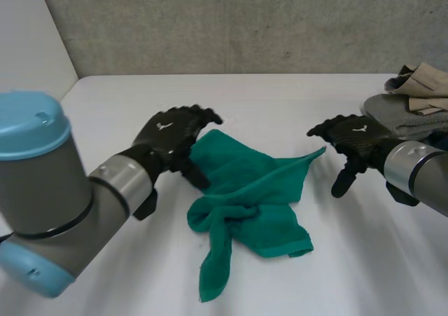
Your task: Fold the laundry.
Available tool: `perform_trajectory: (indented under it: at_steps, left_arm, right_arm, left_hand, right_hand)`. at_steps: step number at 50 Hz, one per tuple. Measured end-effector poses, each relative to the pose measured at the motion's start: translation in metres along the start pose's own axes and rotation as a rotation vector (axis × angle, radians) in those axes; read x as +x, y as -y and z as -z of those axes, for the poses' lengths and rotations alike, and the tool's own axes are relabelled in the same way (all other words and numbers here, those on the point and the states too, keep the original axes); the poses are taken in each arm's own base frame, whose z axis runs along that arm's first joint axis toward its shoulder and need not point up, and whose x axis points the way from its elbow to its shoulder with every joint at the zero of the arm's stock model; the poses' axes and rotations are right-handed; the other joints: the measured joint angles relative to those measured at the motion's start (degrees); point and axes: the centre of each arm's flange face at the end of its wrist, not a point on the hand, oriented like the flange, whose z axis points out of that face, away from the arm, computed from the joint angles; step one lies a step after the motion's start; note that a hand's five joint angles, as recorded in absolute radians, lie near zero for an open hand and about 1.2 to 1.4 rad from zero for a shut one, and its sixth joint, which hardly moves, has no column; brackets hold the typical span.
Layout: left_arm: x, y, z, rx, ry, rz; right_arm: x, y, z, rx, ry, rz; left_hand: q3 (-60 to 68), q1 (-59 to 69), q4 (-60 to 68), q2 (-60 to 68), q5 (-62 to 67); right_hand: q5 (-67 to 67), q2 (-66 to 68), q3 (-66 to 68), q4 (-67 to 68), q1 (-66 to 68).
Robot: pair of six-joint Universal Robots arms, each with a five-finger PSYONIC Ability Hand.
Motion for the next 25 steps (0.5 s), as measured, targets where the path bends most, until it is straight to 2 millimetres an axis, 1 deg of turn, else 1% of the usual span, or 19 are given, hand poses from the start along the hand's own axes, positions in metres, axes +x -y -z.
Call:
perform_trajectory:
  at_steps: [3,4,7,9,10,11,14,15,17,18,19,21,22,23,25]
  left_arm:
    - [-0.005,-0.015,0.012,-0.055,0.04,0.017]
    - [-0.005,-0.015,0.012,-0.055,0.04,0.017]
    - [-0.005,-0.039,0.017,-0.132,0.056,0.028]
    - [-0.005,-0.05,0.017,-0.163,0.061,0.03]
    - [-0.005,-0.06,0.014,-0.192,0.067,0.031]
    - [-0.006,-0.067,0.012,-0.209,0.072,0.031]
    - [-0.008,-0.082,0.003,-0.244,0.088,0.031]
    - [-0.009,-0.087,-0.001,-0.255,0.095,0.03]
    - [-0.01,-0.093,-0.01,-0.267,0.102,0.028]
    - [-0.01,-0.095,-0.013,-0.269,0.104,0.027]
    - [-0.01,-0.096,-0.017,-0.271,0.104,0.025]
    - [-0.009,-0.097,-0.026,-0.264,0.099,0.021]
    - [-0.008,-0.097,-0.03,-0.258,0.095,0.019]
    - [-0.006,-0.095,-0.039,-0.242,0.085,0.013]
    - [-0.005,-0.092,-0.047,-0.223,0.074,0.004]
  right_arm:
    - [-0.009,-0.002,-0.005,0.013,0.051,0.055]
    - [-0.009,-0.002,-0.005,0.013,0.051,0.055]
    - [-0.014,-0.005,-0.017,0.033,0.079,0.136]
    - [-0.015,-0.008,-0.024,0.04,0.085,0.167]
    - [-0.017,-0.011,-0.031,0.045,0.089,0.191]
    - [-0.019,-0.013,-0.035,0.047,0.091,0.205]
    - [-0.025,-0.02,-0.048,0.048,0.099,0.231]
    - [-0.027,-0.023,-0.052,0.049,0.102,0.239]
    - [-0.031,-0.029,-0.062,0.054,0.104,0.251]
    - [-0.032,-0.031,-0.065,0.059,0.104,0.256]
    - [-0.033,-0.032,-0.069,0.066,0.102,0.261]
    - [-0.034,-0.033,-0.076,0.089,0.091,0.27]
    - [-0.034,-0.032,-0.079,0.102,0.083,0.274]
    - [-0.033,-0.029,-0.083,0.127,0.067,0.278]
    - [-0.031,-0.025,-0.086,0.149,0.052,0.28]
  left_hand:
    - [-0.3,-0.8,-0.2,-0.3,-0.2]
    - [-0.3,-0.8,-0.2,-0.3,-0.2]
    - [-0.3,-0.8,-0.2,-0.3,-0.2]
    - [-0.3,-0.8,-0.2,-0.3,-0.2]
    - [-0.3,-0.8,-0.2,-0.3,-0.2]
    - [-0.3,-0.8,-0.2,-0.3,-0.2]
    - [-0.3,-0.8,-0.2,-0.3,-0.2]
    - [-0.3,-0.8,-0.3,-0.3,-0.4]
    - [-0.3,-0.8,-0.4,-0.5,-0.6]
    - [-0.3,-0.8,-0.4,-0.4,-0.6]
    - [-0.3,-0.8,-0.4,-0.4,-0.5]
    - [0.6,0.0,0.3,0.6,0.4]
    - [0.6,0.0,0.3,0.6,0.4]
    - [16.5,18.0,17.1,17.1,17.6]
    - [18.8,20.0,19.1,19.4,19.5]
  right_hand:
    - [0.0,0.0,0.0,0.0,0.0]
    - [0.0,0.0,0.0,0.0,0.0]
    - [0.0,0.0,0.0,0.0,0.0]
    - [0.0,0.0,0.0,0.0,0.0]
    - [0.0,0.0,0.0,0.0,0.0]
    - [0.0,0.0,0.0,0.0,0.0]
    - [0.1,0.1,0.1,0.0,0.1]
    - [1.6,1.9,2.0,1.6,1.3]
    - [19.2,20.7,20.4,18.5,19.7]
    - [26.3,28.2,27.5,25.5,27.2]
    - [36.8,39.2,38.1,37.2,38.2]
    - [50.0,51.7,50.6,50.1,50.6]
    - [53.4,54.4,53.5,53.2,52.0]
    - [54.5,55.5,55.4,55.5,52.0]
    - [54.5,55.5,55.8,56.0,52.0]
